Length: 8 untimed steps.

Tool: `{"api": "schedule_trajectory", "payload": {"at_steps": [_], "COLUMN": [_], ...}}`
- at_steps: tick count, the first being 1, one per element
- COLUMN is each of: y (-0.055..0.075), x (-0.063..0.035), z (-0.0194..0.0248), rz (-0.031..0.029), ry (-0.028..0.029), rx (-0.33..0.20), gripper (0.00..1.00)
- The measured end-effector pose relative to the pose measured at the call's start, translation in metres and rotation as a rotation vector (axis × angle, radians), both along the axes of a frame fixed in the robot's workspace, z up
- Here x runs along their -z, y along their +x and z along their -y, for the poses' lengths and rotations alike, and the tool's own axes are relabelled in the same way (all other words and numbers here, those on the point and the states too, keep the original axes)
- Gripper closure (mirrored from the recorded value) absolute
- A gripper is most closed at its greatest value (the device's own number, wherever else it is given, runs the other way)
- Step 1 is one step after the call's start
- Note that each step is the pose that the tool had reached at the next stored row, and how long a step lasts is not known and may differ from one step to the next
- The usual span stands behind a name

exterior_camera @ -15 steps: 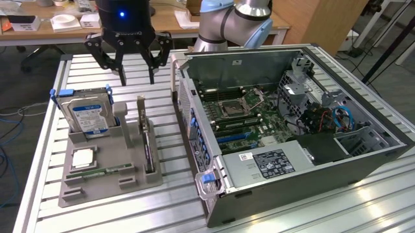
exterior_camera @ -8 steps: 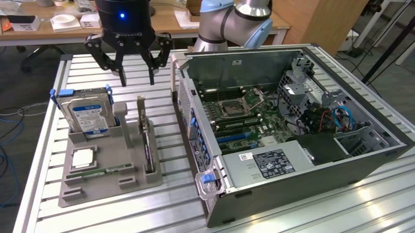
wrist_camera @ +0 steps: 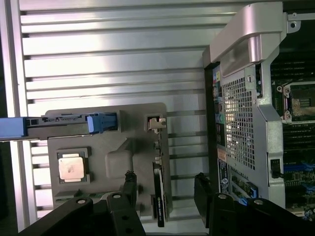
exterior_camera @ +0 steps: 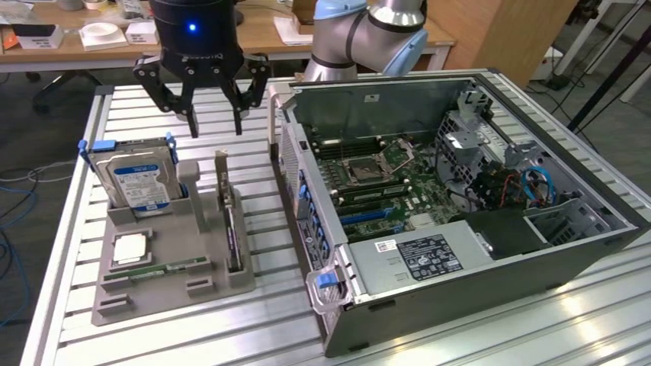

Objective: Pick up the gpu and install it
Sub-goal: 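Pick up the gpu and move the gpu toward the slot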

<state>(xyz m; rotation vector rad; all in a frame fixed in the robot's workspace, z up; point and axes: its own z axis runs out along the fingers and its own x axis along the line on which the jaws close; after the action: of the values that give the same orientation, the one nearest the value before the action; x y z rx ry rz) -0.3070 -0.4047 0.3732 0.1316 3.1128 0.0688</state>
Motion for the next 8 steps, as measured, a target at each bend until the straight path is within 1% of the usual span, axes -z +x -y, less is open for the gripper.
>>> {"api": "schedule_trajectory", "payload": {"at_steps": [8], "y": [0.0], "x": [0.0021], "z": [0.0], "rz": [0.0], "ry": [-0.0001], "rx": [0.0], "gripper": [0.41]}}
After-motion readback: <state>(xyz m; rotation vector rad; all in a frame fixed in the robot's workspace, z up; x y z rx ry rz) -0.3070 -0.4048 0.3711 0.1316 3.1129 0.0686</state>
